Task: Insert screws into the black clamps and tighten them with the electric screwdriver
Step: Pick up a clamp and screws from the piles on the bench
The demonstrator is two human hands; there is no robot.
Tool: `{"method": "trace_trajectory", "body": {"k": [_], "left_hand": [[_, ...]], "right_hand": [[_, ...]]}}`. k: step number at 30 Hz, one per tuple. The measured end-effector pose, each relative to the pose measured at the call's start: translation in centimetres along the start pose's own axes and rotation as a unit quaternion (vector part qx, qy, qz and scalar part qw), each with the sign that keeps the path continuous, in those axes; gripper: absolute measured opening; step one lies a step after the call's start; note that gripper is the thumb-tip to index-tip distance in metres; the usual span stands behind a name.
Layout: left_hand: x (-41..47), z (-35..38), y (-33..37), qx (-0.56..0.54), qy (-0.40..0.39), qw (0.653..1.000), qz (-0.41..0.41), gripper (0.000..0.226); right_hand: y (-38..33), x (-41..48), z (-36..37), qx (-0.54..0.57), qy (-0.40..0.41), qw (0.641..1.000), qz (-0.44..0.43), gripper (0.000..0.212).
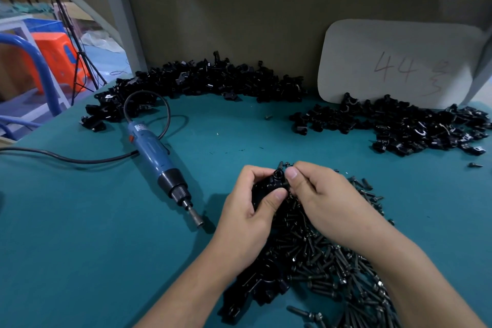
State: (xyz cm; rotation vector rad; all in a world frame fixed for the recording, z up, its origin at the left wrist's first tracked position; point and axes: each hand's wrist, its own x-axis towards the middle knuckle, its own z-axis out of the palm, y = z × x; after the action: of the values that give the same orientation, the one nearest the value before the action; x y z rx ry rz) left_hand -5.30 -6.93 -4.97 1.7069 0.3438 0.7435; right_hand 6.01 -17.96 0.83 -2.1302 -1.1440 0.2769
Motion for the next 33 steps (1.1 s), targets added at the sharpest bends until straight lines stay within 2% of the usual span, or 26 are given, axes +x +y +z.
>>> {"method": "trace_trajectory", "body": {"k": [3, 7, 9, 15, 18, 23, 29, 33], "left_hand": [[0.0, 0.0, 0.0, -0.008, 0.002, 1.000, -0.002, 0.023], [0.0, 0.0, -0.1, -0.004, 0.002, 1.000, -0.011, 0.027], [-0.1, 0.0, -0.1, 0.002, -0.003, 1.000, -0.015, 0.026], [-0.1, -0.2, -0.1, 0.005, -0.004, 1.000, -0.029, 0.018], [-0.1, -0.2, -0.1, 0.006, -0.001, 1.000, -0.027, 0.018], [-0.1, 0.0, -0.1, 0.004, -0.002, 1.000, -0.029, 0.022], [-0.2, -0.1, -0.1, 0.007, -0.009, 1.000, -0.018, 0.026], [-0.1, -0.1, -0.2, -0.004, -0.004, 1.000, -0.023, 0.026]], "right_hand": [[0.3, -0.1, -0.1, 0.023, -0.009, 1.000, -0.005, 0.044], [0.7, -0.3, -0.8, 0.000, -0.032, 0.999, -0.023, 0.025], [0.6, -0.3, -0.6, -0.010, -0.026, 0.999, -0.037, 0.022], [0.2, -0.2, 1.4, -0.011, 0.045, 0.999, -0.010, 0.053], [0.5, -0.2, 0.9, -0.001, 0.037, 0.999, -0.002, 0.061], [0.9, -0.3, -0.2, -0.002, -0.027, 0.999, -0.029, 0.029], [0.6, -0.2, 1.0, 0.002, 0.005, 1.000, -0.011, 0.048], [0.9, 0.0, 0.4, 0.009, -0.007, 1.000, -0.007, 0.058]]}}
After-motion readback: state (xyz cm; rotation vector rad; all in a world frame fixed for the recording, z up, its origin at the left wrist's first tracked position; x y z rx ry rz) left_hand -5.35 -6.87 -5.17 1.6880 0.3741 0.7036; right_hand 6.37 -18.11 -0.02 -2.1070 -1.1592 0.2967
